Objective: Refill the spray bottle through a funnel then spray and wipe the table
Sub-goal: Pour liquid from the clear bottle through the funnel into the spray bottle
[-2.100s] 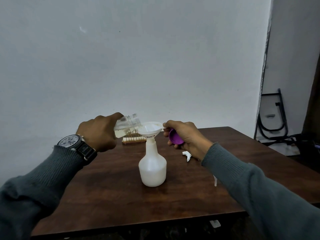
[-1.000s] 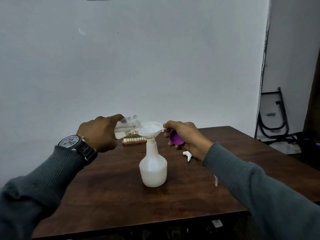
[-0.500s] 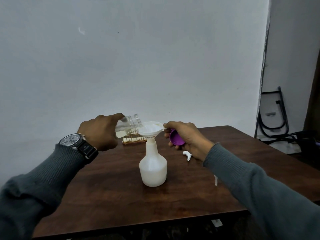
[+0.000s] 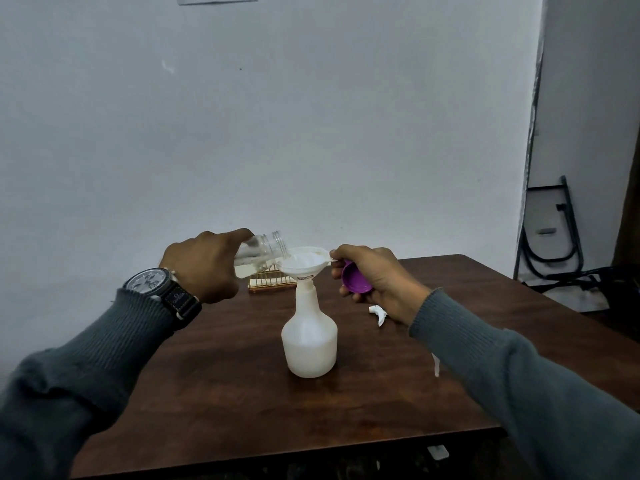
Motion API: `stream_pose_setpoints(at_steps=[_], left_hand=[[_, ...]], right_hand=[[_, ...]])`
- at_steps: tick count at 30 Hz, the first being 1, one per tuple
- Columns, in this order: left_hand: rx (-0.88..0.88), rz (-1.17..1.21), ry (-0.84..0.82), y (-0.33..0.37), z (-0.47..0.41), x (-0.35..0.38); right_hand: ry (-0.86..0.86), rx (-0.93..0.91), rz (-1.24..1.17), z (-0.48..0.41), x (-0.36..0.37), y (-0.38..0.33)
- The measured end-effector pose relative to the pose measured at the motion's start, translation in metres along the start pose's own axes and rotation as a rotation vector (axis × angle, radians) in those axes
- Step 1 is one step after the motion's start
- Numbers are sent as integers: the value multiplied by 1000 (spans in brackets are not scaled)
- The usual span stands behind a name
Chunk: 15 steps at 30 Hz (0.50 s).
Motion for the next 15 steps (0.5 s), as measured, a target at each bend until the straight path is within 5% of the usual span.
stream_pose_setpoints(at_steps=[15], left_hand=[[4,-3,-28,1,0,-1]], right_hand=[[1,6,1,-2,0,2]])
Point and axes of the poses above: each hand's wrist, its own z-axis away from the middle knuckle, its own x-axis out of the palm, y = z × x, the point moved 6 cm from there along -z, towards the middle knuckle, and after that the axes turned 8 degrees about -x, right-handed, at the moved point
